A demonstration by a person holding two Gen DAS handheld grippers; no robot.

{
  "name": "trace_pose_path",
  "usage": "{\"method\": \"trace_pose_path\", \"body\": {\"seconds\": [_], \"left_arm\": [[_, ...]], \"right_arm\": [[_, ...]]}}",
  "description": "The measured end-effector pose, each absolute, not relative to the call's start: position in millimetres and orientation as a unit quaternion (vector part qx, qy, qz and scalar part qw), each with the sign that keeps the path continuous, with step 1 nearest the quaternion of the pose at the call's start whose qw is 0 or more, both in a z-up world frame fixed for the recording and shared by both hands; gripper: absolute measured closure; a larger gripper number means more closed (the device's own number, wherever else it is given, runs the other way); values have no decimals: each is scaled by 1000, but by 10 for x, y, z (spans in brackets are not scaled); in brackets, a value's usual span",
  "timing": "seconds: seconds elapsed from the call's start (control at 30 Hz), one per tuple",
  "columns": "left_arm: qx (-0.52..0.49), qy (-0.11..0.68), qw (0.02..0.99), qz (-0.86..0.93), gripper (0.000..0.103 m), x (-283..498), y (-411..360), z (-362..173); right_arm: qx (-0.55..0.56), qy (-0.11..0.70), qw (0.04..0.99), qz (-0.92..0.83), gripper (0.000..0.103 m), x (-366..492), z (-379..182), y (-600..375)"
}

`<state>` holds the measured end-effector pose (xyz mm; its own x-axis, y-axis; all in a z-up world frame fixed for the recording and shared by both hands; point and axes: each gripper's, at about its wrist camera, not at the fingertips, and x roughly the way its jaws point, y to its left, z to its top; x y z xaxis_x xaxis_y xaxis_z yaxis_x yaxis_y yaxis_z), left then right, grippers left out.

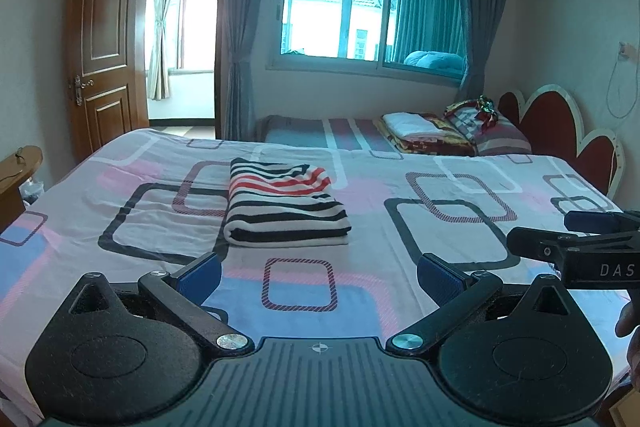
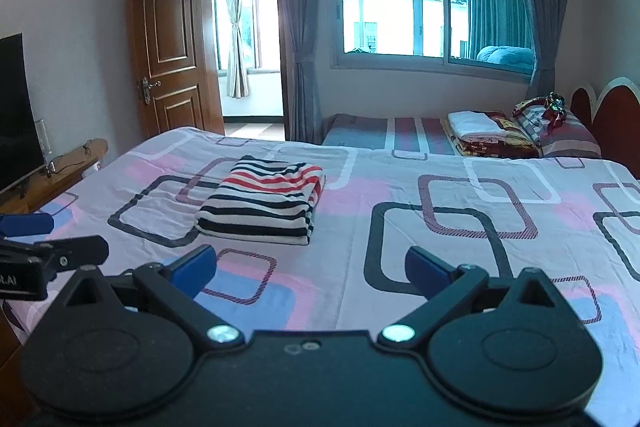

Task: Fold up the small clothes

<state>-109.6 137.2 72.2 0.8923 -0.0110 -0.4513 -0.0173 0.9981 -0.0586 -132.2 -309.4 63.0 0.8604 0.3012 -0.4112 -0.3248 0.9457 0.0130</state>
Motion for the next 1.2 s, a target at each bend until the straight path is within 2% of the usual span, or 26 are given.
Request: {"method": "trace_pose_path", "body": {"seconds": [1.2], "left_arm": [[-37,219,975,9,0,-1067,1394,699]], "right_arm": [[-38,213,963,164,2,-1243,574,-3019]]}}
